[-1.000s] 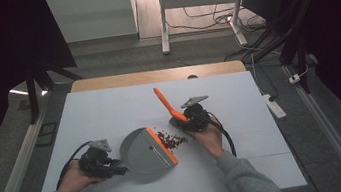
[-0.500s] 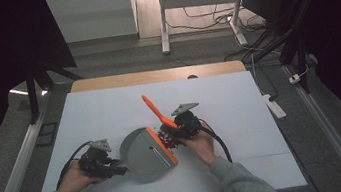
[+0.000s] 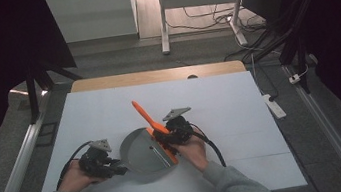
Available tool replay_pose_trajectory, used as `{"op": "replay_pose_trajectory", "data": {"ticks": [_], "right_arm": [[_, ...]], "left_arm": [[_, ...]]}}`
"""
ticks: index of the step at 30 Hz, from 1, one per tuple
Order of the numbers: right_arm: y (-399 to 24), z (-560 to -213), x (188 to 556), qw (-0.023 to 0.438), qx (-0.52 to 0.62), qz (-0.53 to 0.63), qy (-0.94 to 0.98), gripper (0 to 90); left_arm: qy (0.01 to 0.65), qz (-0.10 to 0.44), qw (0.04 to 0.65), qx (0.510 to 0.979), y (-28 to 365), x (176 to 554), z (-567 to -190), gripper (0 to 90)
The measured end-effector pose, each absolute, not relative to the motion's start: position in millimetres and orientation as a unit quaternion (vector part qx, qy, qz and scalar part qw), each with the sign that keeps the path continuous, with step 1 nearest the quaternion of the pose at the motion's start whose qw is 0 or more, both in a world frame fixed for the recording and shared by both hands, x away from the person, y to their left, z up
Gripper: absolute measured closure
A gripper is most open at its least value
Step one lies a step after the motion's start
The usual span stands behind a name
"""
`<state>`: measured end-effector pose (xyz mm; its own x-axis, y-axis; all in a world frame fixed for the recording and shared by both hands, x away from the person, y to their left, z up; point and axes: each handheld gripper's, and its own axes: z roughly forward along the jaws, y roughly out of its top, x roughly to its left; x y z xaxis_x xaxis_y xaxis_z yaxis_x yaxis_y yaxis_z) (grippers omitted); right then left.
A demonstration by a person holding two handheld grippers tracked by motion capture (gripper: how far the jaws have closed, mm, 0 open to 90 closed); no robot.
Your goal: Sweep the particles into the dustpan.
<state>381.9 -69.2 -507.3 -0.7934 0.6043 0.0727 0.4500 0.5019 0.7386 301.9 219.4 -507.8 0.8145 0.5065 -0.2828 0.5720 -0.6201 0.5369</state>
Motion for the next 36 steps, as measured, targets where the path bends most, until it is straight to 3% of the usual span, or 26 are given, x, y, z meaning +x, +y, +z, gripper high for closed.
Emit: {"op": "replay_pose_trajectory", "data": {"ticks": [4,12,23,36], "right_arm": [[-66,-506,379,0.098,0.305,0.404,0.857,70.7],[-48,-501,368,0.042,0.276,0.432,0.857,70.8],[-82,-484,386,0.094,0.308,0.448,0.834,70.8],[-111,-501,406,0.134,0.347,0.406,0.835,70.8]], "left_arm": [[0.3,-0.051,0.315,0.899,219,302,-508,61.6],[0.3,-0.051,0.316,0.899,219,302,-508,61.6],[0.3,-0.052,0.315,0.899,219,301,-509,61.6],[0.303,-0.054,0.307,0.9,217,296,-515,61.6]]}}
